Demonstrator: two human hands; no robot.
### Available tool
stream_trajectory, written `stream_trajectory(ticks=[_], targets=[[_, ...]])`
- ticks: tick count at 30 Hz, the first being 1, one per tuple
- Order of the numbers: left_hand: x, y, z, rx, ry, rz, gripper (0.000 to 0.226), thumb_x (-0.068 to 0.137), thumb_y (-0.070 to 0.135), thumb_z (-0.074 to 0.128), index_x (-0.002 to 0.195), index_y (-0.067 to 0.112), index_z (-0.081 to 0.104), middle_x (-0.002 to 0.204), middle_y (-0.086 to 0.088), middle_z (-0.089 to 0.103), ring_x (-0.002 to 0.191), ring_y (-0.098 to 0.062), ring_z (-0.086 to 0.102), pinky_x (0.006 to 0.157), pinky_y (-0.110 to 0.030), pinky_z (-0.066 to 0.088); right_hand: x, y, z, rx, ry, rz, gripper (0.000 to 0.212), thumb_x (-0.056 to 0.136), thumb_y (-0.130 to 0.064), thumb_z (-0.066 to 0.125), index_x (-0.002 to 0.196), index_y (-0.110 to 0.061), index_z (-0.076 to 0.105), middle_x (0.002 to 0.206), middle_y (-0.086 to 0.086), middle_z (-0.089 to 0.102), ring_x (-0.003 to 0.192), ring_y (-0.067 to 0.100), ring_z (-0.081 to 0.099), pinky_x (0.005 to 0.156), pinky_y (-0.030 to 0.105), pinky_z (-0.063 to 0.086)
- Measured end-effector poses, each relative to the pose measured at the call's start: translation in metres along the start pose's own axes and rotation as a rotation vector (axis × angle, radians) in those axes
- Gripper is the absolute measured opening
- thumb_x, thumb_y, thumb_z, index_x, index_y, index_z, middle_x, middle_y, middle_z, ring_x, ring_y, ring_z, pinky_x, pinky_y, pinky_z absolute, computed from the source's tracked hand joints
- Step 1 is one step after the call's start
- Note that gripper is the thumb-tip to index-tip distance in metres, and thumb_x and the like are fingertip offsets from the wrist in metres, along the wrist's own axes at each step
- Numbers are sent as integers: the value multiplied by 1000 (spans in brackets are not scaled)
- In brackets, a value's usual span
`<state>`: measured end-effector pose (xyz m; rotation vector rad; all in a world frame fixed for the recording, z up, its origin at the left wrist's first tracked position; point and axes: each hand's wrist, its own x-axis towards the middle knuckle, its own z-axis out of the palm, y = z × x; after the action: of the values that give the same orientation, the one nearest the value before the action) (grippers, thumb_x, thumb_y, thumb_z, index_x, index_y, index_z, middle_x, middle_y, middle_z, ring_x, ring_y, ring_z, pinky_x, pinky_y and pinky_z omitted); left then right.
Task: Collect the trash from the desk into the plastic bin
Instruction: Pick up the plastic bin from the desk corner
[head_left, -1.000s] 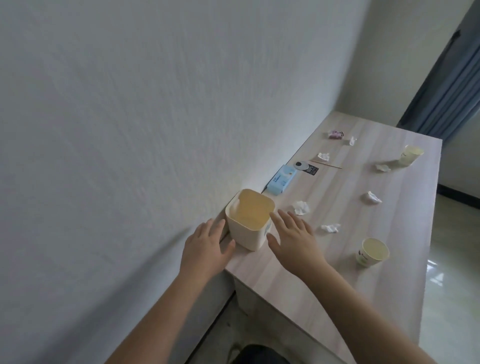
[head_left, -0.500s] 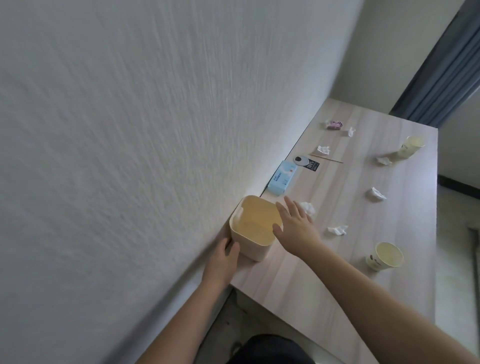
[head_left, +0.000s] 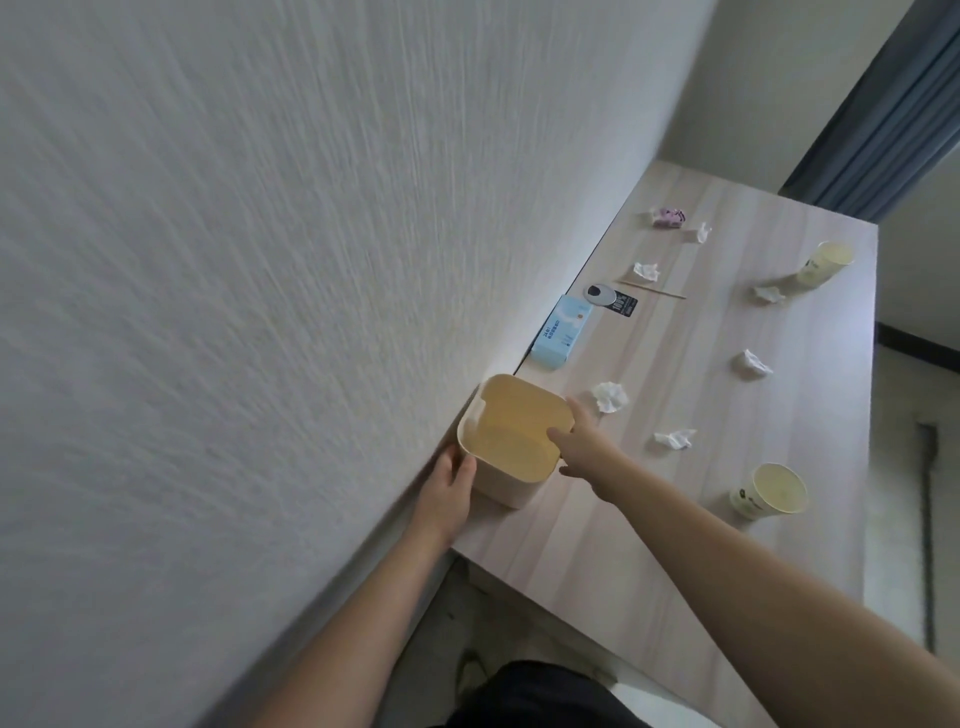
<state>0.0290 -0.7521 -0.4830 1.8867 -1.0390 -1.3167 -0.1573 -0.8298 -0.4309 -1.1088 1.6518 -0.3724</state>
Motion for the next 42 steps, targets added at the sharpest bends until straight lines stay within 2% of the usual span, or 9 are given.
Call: stream_trajectory(ticks=[7, 10, 17, 19, 23, 26, 30, 38, 42], targets=[[-8, 13, 7, 15, 1, 90, 65, 100, 60, 22, 153, 26, 33, 154, -3, 43, 140, -23, 39, 100, -28, 26, -15, 14, -17, 40, 15, -73, 62, 84, -4, 36, 139, -34, 32, 116, 7, 54, 98, 24, 58, 88, 47, 56], [-6, 20, 13, 78, -24, 131, 64, 100, 60, 21, 150, 25, 40, 150, -3, 50, 137, -24, 44, 100, -28, 29, -24, 23, -26, 54, 40, -94, 59, 82, -3, 38, 129, -39, 37, 107, -5, 55, 98, 16, 57, 89, 47, 55], [-1, 43, 34, 287, -154, 234, 57, 102, 56, 25, 137, 23, 55, 131, 1, 63, 109, -12, 56, 83, -20, 38, -46, 42, -54, 50, 157, -109, 53, 78, -10, 43, 131, -15, 43, 99, 3, 58, 85, 12, 60, 60, 18, 47], [1, 52, 42, 292, -211, 253, 52, 102, 52, 30, 133, 19, 57, 125, -1, 65, 100, -10, 56, 71, -17, 39, -51, 51, -60, 24, 152, -100, 58, 84, -4, 42, 139, -21, 35, 105, -8, 52, 89, 2, 53, 65, 20, 44], [5, 66, 60, 243, -292, 199, 42, 102, 41, 42, 135, 19, 54, 116, 4, 62, 89, -3, 57, 63, -15, 40, -60, 71, -72, -16, 173, -88, 61, 86, -1, 38, 142, -25, 33, 120, -1, 50, 108, 22, 53, 85, 34, 48], [8, 73, 72, 143, -372, 109, 43, 98, 37, 54, 135, 15, 55, 111, 2, 65, 96, -16, 65, 77, -33, 56, -66, 88, -85, -8, 211, -53, 61, 86, -5, 39, 140, -32, 34, 117, -1, 52, 105, 23, 55, 82, 34, 49], [7, 76, 90, 91, -463, 30, 45, 94, 34, 64, 133, 12, 56, 114, -13, 68, 102, -33, 68, 92, -46, 56, -72, 107, -104, 33, 202, -58, 58, 84, -8, 42, 135, -36, 39, 117, -4, 55, 102, 18, 58, 86, 41, 55], [-14, 89, 113, 24, -427, -22, 36, 96, 23, 63, 128, 7, 61, 108, -15, 73, 86, -23, 73, 68, -28, 58, -69, 132, -136, 80, 93, -112, 58, 87, -10, 40, 137, -39, 37, 127, -3, 56, 104, 21, 61, 88, 43, 55], [-20, 97, 118, -9, -318, -41, 29, 94, 24, 62, 119, 8, 67, 96, -9, 75, 71, -13, 73, 59, -24, 56, -59, 128, -151, 172, 16, -148, 30, 95, -28, 42, 118, -42, 56, 114, -6, 67, 103, 17, 63, 94, 40, 51]])
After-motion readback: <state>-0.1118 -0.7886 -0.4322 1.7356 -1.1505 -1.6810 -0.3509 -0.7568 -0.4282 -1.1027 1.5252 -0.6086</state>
